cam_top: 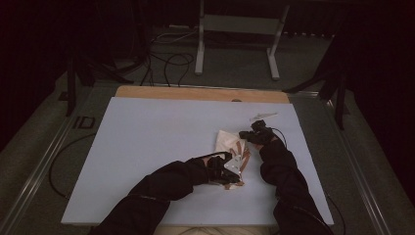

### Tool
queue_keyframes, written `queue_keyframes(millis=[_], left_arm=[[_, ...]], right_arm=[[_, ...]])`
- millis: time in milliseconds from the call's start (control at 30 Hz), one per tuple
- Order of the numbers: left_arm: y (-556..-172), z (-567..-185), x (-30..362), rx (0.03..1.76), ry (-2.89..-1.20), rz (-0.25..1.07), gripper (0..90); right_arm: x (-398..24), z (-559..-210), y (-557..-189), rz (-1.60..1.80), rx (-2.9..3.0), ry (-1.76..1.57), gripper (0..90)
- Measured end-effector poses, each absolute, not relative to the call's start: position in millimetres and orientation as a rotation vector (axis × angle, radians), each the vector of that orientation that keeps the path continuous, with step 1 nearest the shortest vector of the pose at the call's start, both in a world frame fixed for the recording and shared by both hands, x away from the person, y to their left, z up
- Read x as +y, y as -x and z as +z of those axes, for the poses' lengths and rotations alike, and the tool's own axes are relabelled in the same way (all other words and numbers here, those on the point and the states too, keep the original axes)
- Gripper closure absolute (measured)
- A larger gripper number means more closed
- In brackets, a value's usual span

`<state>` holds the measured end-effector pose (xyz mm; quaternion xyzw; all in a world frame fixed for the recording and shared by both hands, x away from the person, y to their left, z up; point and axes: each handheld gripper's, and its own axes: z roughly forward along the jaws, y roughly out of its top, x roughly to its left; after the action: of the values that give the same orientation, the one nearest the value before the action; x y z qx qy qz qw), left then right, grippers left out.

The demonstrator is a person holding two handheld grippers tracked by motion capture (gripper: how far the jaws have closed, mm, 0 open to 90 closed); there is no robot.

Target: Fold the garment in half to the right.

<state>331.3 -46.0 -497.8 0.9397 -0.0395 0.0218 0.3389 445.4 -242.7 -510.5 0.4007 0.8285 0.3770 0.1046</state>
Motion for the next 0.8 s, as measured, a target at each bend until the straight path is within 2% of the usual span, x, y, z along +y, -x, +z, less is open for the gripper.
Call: queue_keyframes(millis=[333,567,800], left_arm=[[-331,-500,-46,-0.083,-2.445,0.045,82.5],[-329,-497,-47,-0.075,-2.417,0.019,74.0],[-324,-491,-44,-0.061,-2.386,0.016,53.4]], right_arm=[[-241,-518,-447,1.1,2.453,-1.198,84.8],[-242,-511,-447,1.109,2.457,-1.226,65.5],[-239,-497,-444,1.118,2.446,-1.207,48.5]])
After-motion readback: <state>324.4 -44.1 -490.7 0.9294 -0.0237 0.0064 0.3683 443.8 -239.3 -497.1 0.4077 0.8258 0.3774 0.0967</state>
